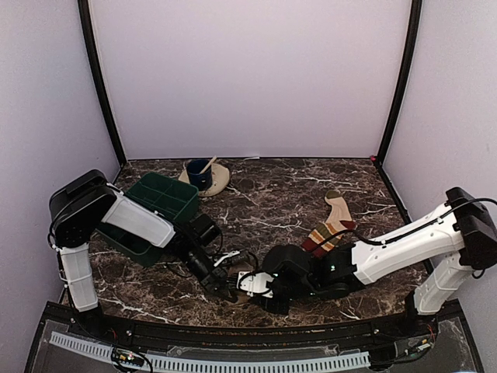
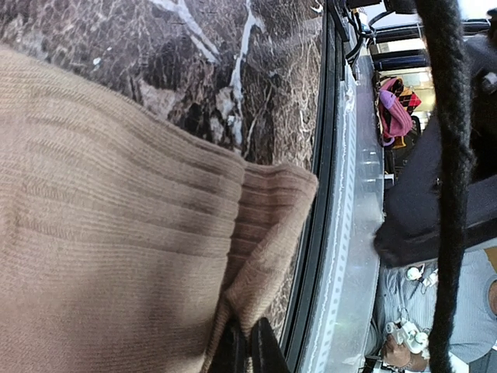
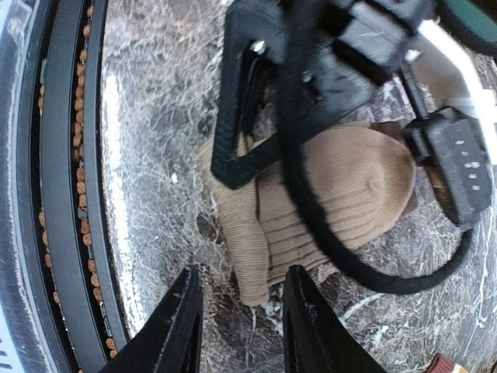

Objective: Roll the socks
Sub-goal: Roll the sock at the center of the board.

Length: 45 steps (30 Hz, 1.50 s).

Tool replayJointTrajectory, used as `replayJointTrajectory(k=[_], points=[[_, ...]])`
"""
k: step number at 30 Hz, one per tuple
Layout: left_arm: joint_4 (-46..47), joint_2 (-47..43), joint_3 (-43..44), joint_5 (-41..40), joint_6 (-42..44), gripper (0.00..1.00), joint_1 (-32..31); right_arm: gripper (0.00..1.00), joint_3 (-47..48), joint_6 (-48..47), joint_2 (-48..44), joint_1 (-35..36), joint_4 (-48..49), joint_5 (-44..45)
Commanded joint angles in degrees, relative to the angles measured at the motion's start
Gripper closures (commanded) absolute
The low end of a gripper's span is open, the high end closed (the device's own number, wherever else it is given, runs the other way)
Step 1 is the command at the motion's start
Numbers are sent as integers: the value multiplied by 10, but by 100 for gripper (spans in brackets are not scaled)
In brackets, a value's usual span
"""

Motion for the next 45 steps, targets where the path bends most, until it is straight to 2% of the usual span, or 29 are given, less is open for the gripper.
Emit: replayJointTrajectory(k=[1, 15, 45], points=[[-7, 8, -12, -13, -3, 100, 7, 67, 18, -22, 24, 13, -5, 14], [-18, 23, -3, -19, 0, 100, 16, 72, 36, -40, 63, 19, -13, 1], [-35, 40, 6, -14, 13, 100, 25, 72, 64, -74, 119, -7, -8, 20]])
